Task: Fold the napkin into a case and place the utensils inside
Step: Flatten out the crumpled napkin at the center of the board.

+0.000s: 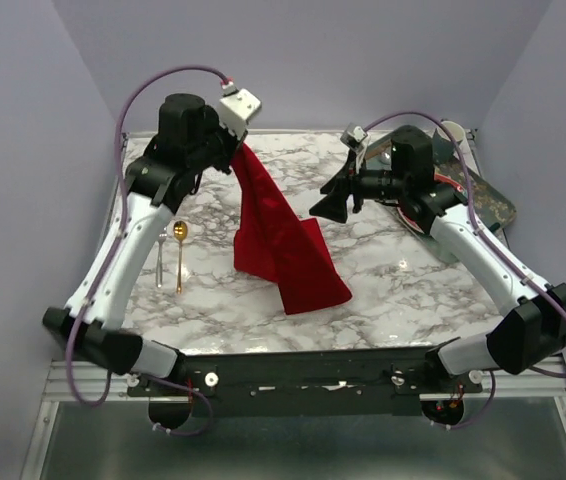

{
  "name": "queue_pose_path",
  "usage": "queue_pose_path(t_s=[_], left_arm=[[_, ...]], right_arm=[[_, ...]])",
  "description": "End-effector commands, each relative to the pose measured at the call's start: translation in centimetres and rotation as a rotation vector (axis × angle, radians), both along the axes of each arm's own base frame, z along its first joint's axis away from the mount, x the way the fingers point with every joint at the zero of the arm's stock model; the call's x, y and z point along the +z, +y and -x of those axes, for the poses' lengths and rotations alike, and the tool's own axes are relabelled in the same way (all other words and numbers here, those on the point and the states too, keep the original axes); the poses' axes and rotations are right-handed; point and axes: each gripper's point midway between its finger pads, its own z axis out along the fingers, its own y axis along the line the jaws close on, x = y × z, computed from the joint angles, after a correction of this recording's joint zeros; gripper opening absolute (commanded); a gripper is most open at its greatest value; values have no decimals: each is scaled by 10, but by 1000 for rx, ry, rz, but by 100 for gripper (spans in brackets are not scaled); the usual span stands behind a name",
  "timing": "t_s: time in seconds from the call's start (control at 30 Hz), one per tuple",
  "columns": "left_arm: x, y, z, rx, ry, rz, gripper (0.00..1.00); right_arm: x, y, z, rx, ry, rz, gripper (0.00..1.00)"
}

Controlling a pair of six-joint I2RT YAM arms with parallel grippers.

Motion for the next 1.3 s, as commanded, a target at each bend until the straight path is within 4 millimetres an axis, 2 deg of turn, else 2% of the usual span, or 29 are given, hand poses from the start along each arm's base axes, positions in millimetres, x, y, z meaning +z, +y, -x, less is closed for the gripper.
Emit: queue_pose_path(t_s=[0.0,0.07,0.17,0.2,0.23,0.3,0.37,0.4,0.47,0.5,0.7,0.8,0.87,0.9,1.27], left_arm=[[-84,75,-82,353,289,40,0],[-133,84,-95,395,388,-31,0],[-185,95,-100,438,500,-56,0],[-194,104,-101,460,525,-51,0],[-207,108,-102,475,558,-56,0],[-220,120,-102,512,603,-46,0],[-234,122,-100,514,658,-42,0],[-239,124,-99,514,676,-40,0],[-252,123,-94,501,721,-41,0],[-257,121,-93,493,732,-39,0],[-270,115,-86,481,767,-12,0],[-272,114,-84,471,768,-9,0],[-274,113,-83,466,773,-7,0],[-275,112,-83,463,774,-4,0],[-280,109,-88,456,776,16,0]], right_arm=[[-58,-28,-3,-53,-22,245,84],[-87,-35,1,-59,20,313,84],[-119,-37,11,-48,23,412,79],[-124,-29,22,0,-13,441,76],[-131,-28,25,-1,-36,478,75],[-142,-17,43,72,-83,514,74],[-149,-8,51,105,-125,536,73],[-157,2,62,160,-157,557,72],[-163,12,68,189,-195,579,72],[-167,23,80,240,-215,586,70],[-204,54,118,385,-179,655,68],[-224,63,119,396,-135,691,65],[-227,70,115,385,-125,700,65],[-237,71,114,392,-106,717,64],[-261,81,113,405,-63,789,62]])
